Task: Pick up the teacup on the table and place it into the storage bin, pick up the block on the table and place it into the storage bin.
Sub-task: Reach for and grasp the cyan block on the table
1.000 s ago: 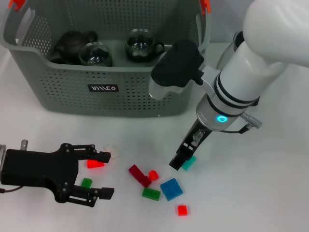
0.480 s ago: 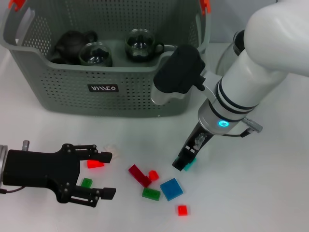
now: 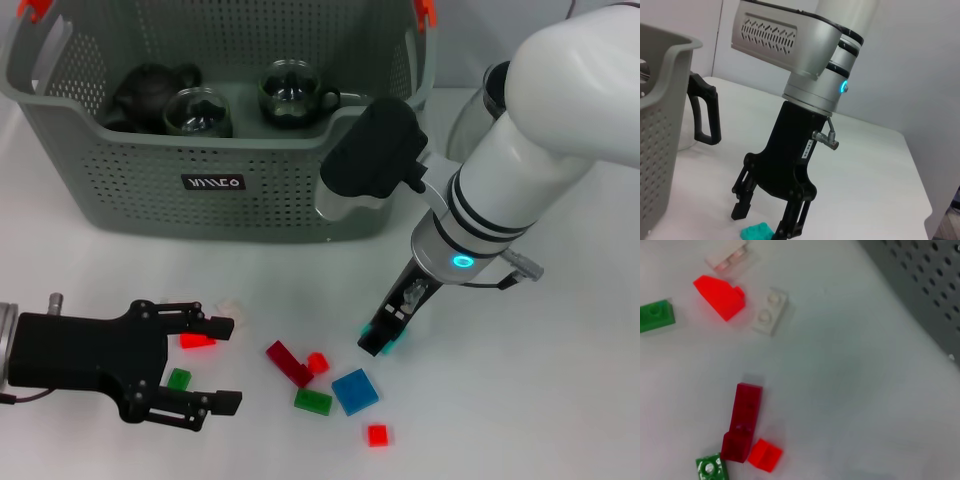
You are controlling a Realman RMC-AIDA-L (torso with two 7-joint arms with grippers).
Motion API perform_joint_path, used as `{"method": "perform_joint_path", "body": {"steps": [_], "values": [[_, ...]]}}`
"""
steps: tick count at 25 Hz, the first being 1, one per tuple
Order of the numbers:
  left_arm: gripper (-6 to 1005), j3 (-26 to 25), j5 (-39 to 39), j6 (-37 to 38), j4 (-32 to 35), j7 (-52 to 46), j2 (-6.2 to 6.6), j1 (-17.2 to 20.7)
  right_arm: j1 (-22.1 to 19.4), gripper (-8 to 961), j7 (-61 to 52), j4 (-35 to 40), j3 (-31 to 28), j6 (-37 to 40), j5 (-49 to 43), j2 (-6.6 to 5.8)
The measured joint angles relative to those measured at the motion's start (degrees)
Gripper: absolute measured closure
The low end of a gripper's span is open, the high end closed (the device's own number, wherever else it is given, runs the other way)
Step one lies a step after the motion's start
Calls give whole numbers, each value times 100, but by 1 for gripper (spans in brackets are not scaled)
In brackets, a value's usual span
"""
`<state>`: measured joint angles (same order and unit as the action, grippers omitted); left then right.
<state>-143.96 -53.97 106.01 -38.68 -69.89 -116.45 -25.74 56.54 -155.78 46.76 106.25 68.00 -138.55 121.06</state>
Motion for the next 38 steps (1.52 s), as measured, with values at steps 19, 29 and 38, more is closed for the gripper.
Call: {"method": "perform_joint_path", "body": {"steps": [19,29,38], "values": [[139,-18,0,-6,45,14,0,-25,-3,285,-202,1,169,1,12,14],[139,-18,0,-70,112,19,0,-29,14,309,-207,1,168,30,12,14],[139,-18,0,-82,124,19,0,-28,34,320,-207,0,172,47,12,14]]}}
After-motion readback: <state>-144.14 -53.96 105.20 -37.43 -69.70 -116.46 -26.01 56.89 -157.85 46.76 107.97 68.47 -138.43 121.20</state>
